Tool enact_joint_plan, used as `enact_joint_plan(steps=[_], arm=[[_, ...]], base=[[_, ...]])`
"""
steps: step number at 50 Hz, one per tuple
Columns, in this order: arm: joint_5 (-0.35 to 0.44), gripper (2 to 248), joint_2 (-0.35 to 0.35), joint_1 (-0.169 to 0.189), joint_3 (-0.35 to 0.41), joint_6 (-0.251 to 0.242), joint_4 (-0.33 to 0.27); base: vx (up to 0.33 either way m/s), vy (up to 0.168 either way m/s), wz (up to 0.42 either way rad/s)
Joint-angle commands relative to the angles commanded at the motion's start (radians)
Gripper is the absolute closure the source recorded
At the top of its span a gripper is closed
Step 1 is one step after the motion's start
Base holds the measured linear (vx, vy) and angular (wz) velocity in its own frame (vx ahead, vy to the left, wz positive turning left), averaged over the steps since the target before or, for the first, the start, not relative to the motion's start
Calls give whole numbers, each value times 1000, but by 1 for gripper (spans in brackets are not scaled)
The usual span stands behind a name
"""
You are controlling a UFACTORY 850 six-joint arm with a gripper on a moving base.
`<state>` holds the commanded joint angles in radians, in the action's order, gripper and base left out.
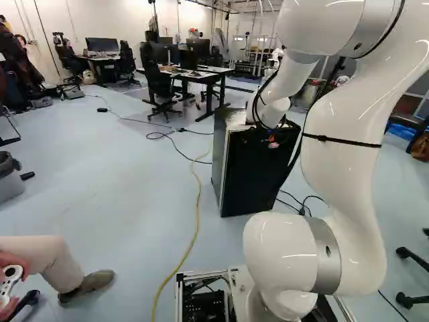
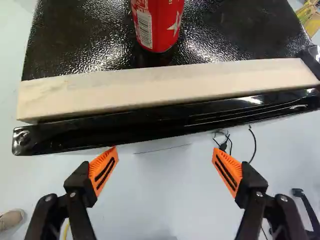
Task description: Grab a drink from the fridge
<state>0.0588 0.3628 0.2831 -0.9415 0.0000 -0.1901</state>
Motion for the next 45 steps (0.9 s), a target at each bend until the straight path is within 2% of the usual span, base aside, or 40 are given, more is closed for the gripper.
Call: enact_joint_plan(steps=[18, 37, 45], arm=[[0, 3, -2, -1, 3, 0, 0], [1, 3, -78, -5, 98, 0, 0], [29, 3, -115, -7, 142, 0, 0]], base=[[0, 0, 0], [0, 0, 0], [0, 0, 0]])
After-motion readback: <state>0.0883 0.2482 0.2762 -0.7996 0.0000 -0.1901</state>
